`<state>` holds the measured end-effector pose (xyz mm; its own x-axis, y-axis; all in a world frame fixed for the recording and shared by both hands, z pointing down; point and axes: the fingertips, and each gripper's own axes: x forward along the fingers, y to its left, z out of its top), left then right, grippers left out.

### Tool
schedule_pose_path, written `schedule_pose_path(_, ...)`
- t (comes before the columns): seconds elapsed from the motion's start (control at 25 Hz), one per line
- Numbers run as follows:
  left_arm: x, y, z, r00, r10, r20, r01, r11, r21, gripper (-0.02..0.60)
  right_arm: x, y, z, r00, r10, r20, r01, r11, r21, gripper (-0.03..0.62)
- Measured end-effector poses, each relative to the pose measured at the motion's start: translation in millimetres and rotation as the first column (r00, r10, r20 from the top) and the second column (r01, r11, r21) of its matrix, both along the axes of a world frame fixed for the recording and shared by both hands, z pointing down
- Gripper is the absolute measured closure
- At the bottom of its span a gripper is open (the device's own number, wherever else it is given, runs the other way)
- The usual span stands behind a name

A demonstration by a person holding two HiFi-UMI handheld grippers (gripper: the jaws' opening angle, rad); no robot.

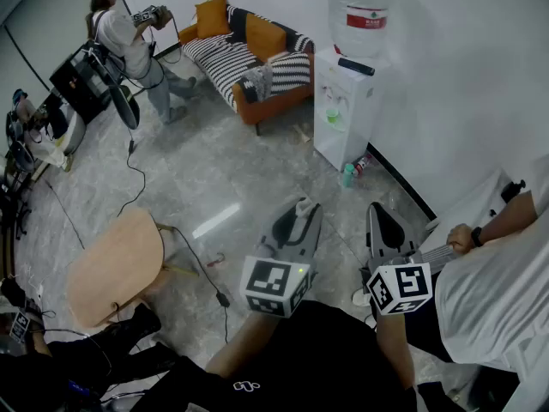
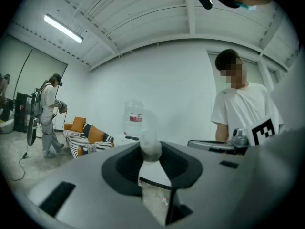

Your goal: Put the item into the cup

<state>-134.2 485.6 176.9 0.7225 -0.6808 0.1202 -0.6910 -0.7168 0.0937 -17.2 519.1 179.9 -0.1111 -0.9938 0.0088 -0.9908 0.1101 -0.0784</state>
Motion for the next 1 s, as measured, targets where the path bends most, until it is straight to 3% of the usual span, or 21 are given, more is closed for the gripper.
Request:
schedule_pose_path(0.68,9,-5,-3,1.000,-0.005,0.003,0.005,1.000,0.016,0.477,17,-9,7,1.000,0.009,0.021,-0.009,1.000,-0.007,0.585)
schedule_pose_path(1.0,10,-32,8,1.000,-0.027,0.006,0.027,0.999,-0.023,0.477,22,-31,21,1.000,0.009,0.026,-0.007,0.999,-0.053,0.584)
